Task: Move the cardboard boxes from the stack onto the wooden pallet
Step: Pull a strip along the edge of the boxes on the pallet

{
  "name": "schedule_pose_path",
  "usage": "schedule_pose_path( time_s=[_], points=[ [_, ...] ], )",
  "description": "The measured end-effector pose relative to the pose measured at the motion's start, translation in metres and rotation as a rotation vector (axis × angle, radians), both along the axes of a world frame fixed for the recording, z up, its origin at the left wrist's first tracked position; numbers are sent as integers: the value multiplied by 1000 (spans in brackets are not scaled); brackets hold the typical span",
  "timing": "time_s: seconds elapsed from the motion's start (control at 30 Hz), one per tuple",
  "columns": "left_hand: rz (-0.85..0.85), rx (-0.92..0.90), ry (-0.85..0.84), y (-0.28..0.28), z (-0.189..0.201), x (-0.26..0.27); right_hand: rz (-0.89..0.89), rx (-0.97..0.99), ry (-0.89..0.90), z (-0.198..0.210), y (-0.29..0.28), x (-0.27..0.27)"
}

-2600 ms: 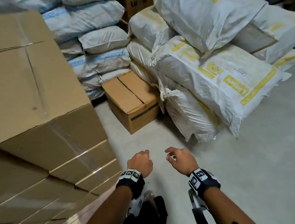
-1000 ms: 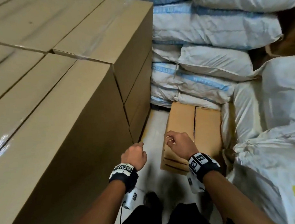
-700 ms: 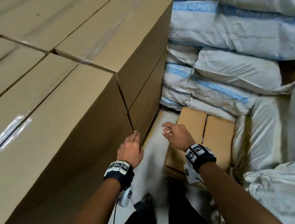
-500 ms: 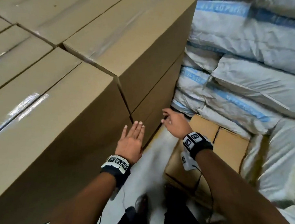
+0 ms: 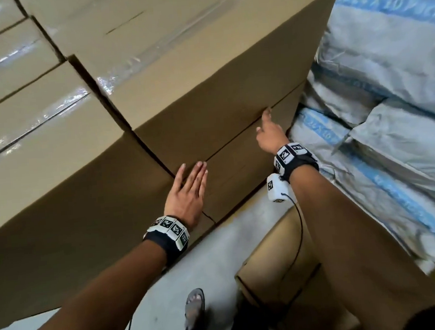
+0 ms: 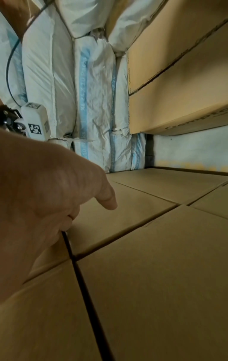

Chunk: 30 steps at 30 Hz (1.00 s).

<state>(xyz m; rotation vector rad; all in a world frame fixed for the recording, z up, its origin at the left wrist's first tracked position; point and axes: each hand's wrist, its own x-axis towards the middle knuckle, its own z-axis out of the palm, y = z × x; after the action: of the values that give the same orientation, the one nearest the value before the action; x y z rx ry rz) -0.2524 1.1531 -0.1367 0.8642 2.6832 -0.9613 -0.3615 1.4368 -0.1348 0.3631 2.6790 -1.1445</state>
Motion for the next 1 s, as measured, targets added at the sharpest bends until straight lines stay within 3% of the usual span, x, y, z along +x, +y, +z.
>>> schedule_pose_path(
  time_s=[0.53, 1.0],
  points=[
    [153, -74, 16, 19, -11, -9, 48, -108, 92, -25, 5, -18],
    [228, 119, 17, 36, -28, 10, -125, -313, 254, -80, 26, -2]
  ],
)
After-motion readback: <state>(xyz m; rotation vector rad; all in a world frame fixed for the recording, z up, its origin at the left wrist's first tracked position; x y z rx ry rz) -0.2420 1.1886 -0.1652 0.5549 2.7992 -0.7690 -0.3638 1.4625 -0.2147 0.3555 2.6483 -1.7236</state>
